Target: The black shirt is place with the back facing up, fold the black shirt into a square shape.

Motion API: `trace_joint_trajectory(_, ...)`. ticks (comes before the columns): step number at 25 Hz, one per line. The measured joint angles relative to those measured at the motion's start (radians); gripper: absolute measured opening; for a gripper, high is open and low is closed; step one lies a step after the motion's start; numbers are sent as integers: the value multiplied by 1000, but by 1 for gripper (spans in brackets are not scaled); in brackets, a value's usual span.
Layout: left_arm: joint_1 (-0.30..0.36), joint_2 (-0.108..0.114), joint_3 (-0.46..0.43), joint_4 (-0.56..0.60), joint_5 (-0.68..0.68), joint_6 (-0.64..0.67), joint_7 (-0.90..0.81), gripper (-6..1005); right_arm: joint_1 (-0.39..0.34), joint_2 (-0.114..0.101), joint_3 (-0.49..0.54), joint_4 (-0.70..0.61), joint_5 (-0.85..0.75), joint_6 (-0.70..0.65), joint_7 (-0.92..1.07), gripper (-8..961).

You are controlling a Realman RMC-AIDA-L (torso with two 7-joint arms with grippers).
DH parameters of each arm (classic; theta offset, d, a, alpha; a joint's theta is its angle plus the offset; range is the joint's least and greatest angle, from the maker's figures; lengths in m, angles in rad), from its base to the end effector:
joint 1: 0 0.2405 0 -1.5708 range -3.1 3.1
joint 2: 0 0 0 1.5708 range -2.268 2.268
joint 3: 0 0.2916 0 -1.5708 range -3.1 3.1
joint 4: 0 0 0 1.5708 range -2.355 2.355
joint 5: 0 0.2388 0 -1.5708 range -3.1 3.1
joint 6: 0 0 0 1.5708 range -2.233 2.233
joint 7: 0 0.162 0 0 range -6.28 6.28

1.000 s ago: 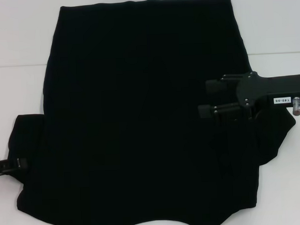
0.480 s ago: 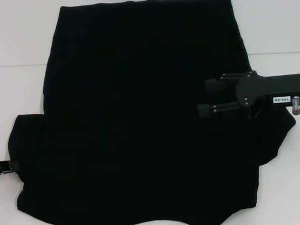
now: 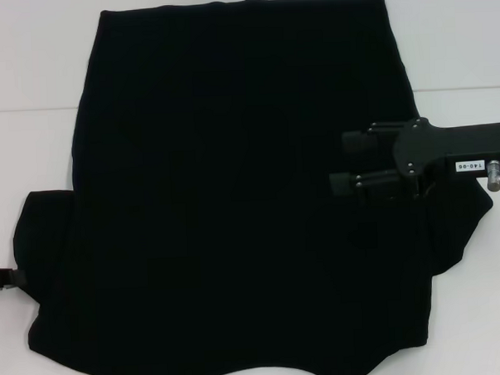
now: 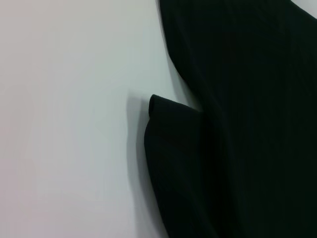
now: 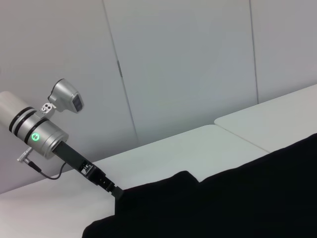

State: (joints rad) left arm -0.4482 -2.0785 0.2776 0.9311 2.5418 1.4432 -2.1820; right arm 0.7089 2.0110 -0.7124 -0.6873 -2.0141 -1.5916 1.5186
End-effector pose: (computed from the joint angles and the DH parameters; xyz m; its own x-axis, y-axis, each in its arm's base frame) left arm -0.4257 0.3407 0.0584 0.1708 0.8290 0.5325 0.9723 -0.0542 -0.2273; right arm 0.2352 0.4299 -0.0011 0.8419 -0.2763 -0.4635 -0.3645 -0.9245 -0.1111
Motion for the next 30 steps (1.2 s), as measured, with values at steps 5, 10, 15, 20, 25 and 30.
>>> trace_joint_trajectory(5, -3, 1, -8, 4, -1, -5, 0, -2, 0, 0, 10, 0, 0, 1, -2, 881)
trace_joint_trajectory(10, 0, 2, -12, 8, -2, -27, -10, -1, 0, -1, 15, 0, 0, 1, -2, 881)
trace_joint_trajectory(15, 6, 3, -42, 12, -1, -32, -6, -1, -2, -1, 21, 0, 0, 1, -3, 881)
trace_joint_trajectory(20, 18, 3, -77, 25, -8, -31, -2, -1, -2, -3, 27, 0, 0, 1, -1, 881)
trace_joint_trajectory(25, 25, 3, -112, 31, -9, -37, 9, -2, -2, -3, 32, 0, 0, 1, 0, 881)
trace_joint_trajectory(30, 29, 3, -135, 34, -9, -39, 10, -2, -1, -3, 42, 0, 0, 3, 0, 881)
